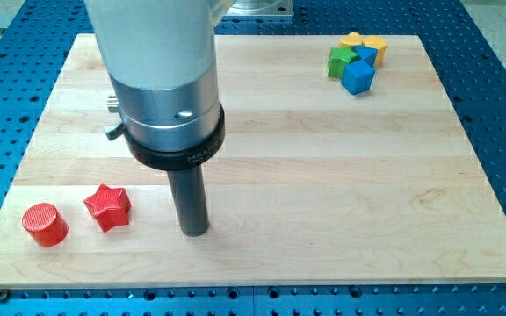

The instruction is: Move the red star diagonal to the red circle

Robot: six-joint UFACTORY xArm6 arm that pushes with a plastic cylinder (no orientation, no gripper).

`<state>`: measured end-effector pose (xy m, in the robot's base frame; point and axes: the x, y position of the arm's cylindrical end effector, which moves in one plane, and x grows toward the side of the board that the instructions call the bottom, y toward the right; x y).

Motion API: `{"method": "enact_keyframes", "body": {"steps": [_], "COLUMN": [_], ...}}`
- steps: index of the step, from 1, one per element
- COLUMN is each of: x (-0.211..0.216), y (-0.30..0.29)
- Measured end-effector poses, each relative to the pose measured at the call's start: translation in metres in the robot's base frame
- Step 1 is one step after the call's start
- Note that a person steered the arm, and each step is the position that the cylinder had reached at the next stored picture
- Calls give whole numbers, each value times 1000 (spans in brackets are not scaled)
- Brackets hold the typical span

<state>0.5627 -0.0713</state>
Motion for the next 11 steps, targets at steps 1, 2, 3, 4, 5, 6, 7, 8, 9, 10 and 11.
{"method": "enact_keyframes", "body": {"steps": [1,2,3,4,5,6,7,8,9,10,11], "x": [0,1,7,7,27,18,-29,-73,-37,-52,-108], "y": [-36,-73,-77,-86,-113,-127,-126,-125,-93,-51,-56]}}
